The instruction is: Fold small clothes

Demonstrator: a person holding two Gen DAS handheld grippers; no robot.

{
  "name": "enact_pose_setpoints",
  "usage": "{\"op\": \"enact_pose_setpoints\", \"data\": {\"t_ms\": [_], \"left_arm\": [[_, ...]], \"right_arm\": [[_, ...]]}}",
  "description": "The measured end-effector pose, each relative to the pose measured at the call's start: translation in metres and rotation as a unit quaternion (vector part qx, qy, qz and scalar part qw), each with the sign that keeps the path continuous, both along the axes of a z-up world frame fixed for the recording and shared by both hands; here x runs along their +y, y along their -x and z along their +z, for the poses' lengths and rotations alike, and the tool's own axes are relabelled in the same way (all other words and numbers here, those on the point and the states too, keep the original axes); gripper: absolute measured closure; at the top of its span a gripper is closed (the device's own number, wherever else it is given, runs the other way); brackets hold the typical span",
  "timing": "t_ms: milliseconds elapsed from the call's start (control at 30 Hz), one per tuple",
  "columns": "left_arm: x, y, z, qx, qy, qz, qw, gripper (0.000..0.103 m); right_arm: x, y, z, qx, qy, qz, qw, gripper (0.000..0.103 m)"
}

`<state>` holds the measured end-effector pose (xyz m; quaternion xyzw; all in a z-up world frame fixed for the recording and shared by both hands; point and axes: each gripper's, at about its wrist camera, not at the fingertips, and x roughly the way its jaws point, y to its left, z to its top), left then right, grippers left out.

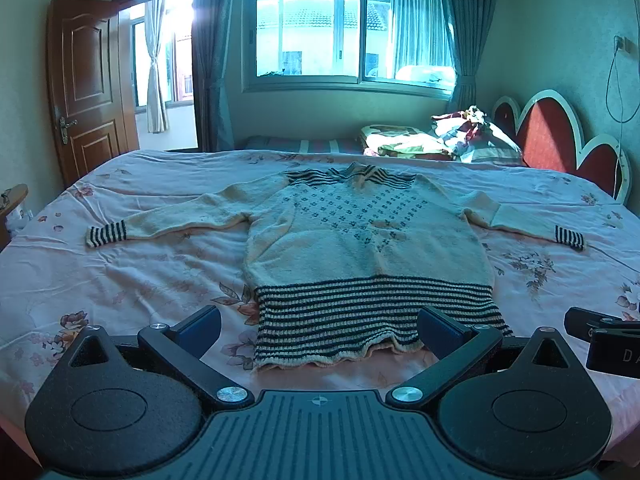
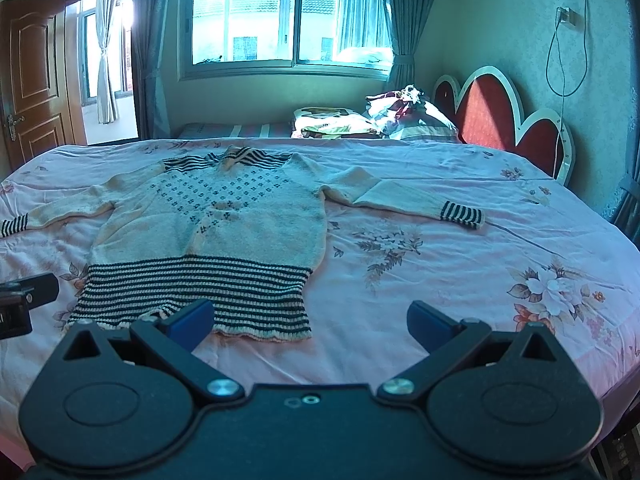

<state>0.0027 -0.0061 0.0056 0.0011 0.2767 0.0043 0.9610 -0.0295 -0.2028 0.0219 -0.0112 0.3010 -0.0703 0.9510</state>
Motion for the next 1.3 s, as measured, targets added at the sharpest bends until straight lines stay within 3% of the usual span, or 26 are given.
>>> {"op": "enact_pose_setpoints", "data": {"t_ms": [1300], "left_arm": [[-0.0044,0.0011,0.0009,0.001,0.000,0.000,1.0000,0.000]], "right_arm": [[-0.0065,-0.0012,0.0014,-0.002,-0.002,-0.003,1.000,0.001]]}}
